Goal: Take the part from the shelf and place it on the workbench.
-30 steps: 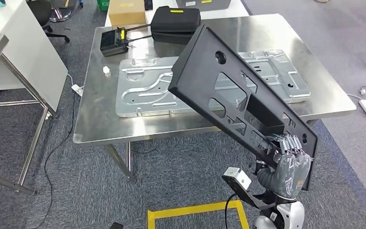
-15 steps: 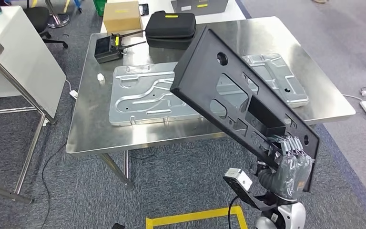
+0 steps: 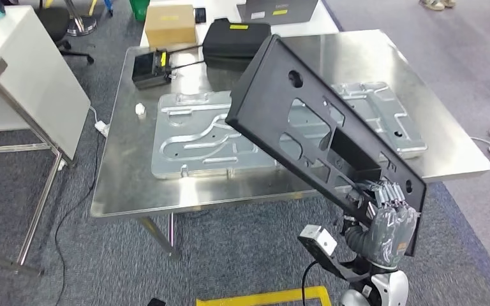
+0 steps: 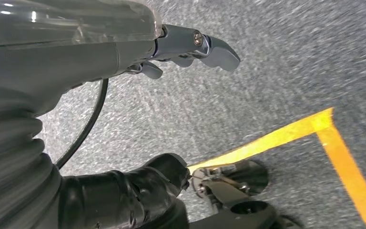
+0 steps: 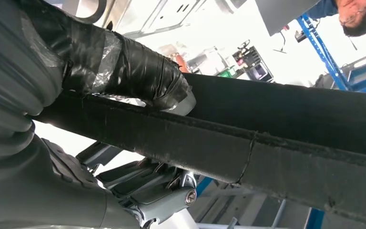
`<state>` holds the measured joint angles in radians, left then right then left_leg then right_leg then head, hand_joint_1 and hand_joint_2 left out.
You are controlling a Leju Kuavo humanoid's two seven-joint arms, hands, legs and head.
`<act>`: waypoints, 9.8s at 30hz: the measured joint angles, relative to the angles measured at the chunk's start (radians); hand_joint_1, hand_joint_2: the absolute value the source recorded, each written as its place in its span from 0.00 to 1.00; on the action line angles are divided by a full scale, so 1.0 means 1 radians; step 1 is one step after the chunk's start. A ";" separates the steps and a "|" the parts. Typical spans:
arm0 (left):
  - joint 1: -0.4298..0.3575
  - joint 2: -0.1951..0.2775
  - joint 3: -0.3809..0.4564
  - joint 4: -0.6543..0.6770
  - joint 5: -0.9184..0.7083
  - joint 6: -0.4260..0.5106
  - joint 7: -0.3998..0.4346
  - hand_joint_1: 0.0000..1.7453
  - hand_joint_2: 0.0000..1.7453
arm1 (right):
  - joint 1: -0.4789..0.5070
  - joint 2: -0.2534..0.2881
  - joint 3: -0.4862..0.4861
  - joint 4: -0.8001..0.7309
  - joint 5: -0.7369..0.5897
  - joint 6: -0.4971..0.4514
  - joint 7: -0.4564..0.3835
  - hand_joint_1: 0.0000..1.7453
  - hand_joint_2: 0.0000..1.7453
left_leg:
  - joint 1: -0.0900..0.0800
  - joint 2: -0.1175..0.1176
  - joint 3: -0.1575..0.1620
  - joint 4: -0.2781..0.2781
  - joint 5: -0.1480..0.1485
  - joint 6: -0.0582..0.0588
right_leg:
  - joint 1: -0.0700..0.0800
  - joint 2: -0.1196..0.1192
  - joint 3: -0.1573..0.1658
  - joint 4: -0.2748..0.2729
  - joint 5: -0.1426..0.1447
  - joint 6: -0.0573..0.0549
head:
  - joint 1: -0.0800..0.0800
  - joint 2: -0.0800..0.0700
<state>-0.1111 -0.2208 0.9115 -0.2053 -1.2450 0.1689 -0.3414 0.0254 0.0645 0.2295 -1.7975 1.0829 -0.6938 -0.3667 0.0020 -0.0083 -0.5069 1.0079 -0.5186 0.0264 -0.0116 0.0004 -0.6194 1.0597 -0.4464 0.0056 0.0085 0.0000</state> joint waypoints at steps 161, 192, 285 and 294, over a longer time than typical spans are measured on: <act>-0.033 -0.014 -0.118 0.000 0.066 0.008 0.093 0.00 0.00 | -0.442 -0.445 0.176 0.566 0.397 0.047 0.242 0.00 0.00 | -0.001 -0.002 -0.090 0.028 0.050 -0.008 | 0.005 -0.007 0.028 -0.042 -0.007 -0.016 | 0.003 0.000; 0.001 0.001 -0.095 -0.001 0.089 0.128 0.090 0.00 0.00 | 0.094 -0.025 -0.179 -0.083 -0.355 0.001 -0.280 0.00 0.00 | 0.007 0.005 -0.109 0.033 0.068 -0.030 | -0.003 -0.003 0.076 -0.045 -0.038 -0.024 | 0.000 0.000; 0.029 -0.004 0.004 -0.001 0.122 0.159 0.087 0.00 0.00 | -0.067 0.024 -1.281 1.424 -0.645 0.176 -0.050 0.00 0.00 | 0.006 0.047 -0.039 0.067 -0.037 -0.030 | -0.004 -0.011 0.061 -0.053 -0.020 -0.030 | 0.000 0.000; 0.036 -0.003 0.010 0.000 0.121 0.160 0.091 0.00 0.00 | -0.071 0.061 -1.285 1.489 -0.598 0.182 0.014 0.00 0.00 | 0.015 -0.044 -0.014 0.025 0.004 -0.029 | -0.001 0.088 0.044 -0.030 -0.019 -0.024 | 0.001 0.000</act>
<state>-0.0752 -0.2239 0.9213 -0.2058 -1.1238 0.3286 -0.2502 -0.0460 0.1257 -1.0553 -0.3083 0.4849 -0.5117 -0.3524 0.0169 -0.0519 -0.5209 1.0327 -0.5147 -0.0023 -0.0122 0.0886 -0.5753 1.0295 -0.4658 -0.0182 0.0091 0.0000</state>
